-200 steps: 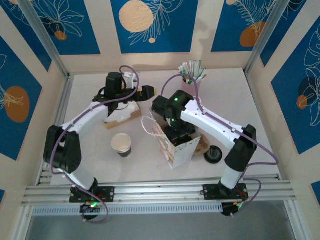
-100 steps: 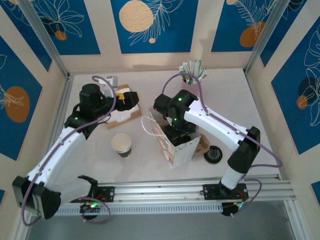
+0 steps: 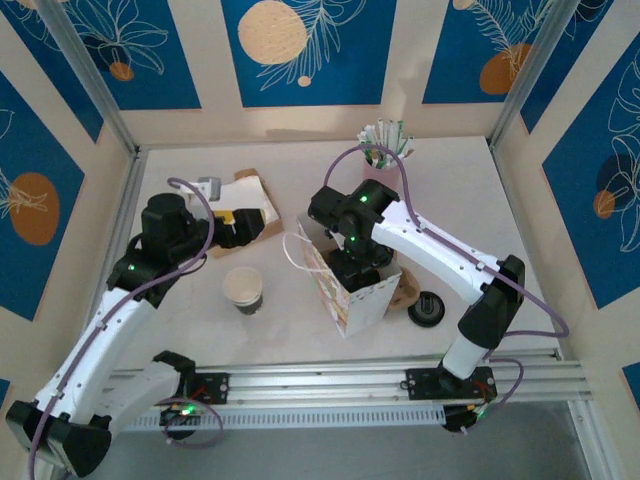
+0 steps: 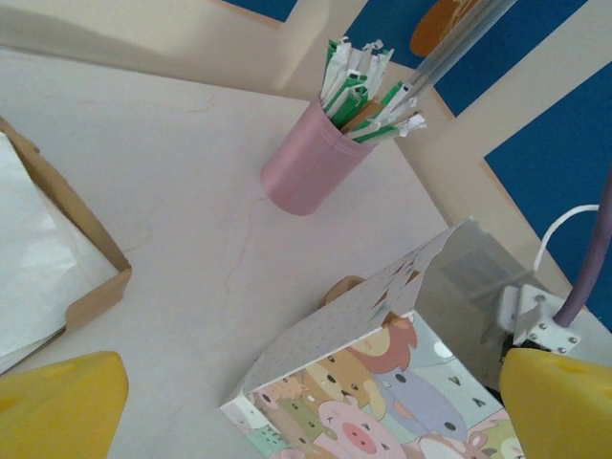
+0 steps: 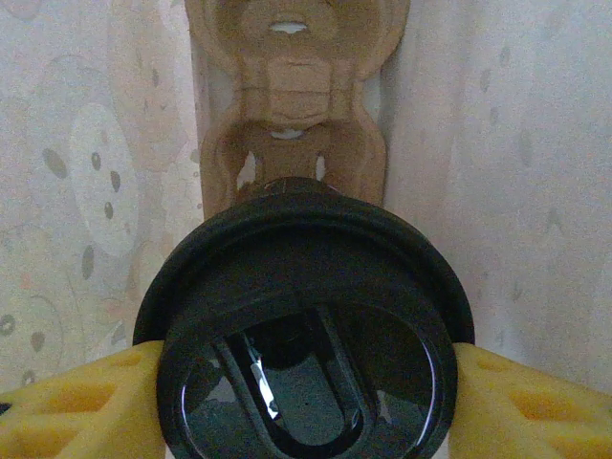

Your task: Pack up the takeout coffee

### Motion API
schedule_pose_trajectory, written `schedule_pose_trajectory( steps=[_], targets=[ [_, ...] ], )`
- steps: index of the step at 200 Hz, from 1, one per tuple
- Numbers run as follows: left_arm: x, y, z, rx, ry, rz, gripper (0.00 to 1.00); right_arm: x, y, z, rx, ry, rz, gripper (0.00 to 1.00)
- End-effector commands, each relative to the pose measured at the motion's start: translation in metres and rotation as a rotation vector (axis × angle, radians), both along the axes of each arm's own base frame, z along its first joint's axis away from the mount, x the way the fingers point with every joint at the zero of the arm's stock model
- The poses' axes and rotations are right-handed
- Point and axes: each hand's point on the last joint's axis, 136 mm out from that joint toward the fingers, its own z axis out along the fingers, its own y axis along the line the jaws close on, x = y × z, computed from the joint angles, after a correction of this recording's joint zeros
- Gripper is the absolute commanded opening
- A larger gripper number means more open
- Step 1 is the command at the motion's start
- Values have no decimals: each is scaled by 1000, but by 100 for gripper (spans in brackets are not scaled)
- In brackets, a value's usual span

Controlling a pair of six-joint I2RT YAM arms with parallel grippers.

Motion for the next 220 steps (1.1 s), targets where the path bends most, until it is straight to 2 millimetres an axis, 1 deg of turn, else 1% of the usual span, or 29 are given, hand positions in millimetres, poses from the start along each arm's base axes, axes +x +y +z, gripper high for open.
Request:
schedule_pose_trajectory(
  steps=[1, 30, 62, 121, 170, 220],
  targets=[
    [-1, 6, -17, 11, 43, 26, 100, -8, -4, 5, 26, 12, 7, 57],
    [-2, 0, -19, -7, 49, -5, 100, -7, -4, 6, 29, 4, 6, 57],
    [-8, -11, -11, -46, 37, -77, 100, -7, -3, 8, 45, -7, 8, 57],
    [-19, -31, -8, -73, 25, -167, 100, -7, 0, 11, 62, -27, 16, 57],
    [-23, -35, -6, -42, -13, -187, 100, -8, 1, 13, 96, -48, 18, 57],
    [-25, -42, -4, -34, -36, -212, 100, -7, 1, 11, 105, -61, 23, 57]
  ],
)
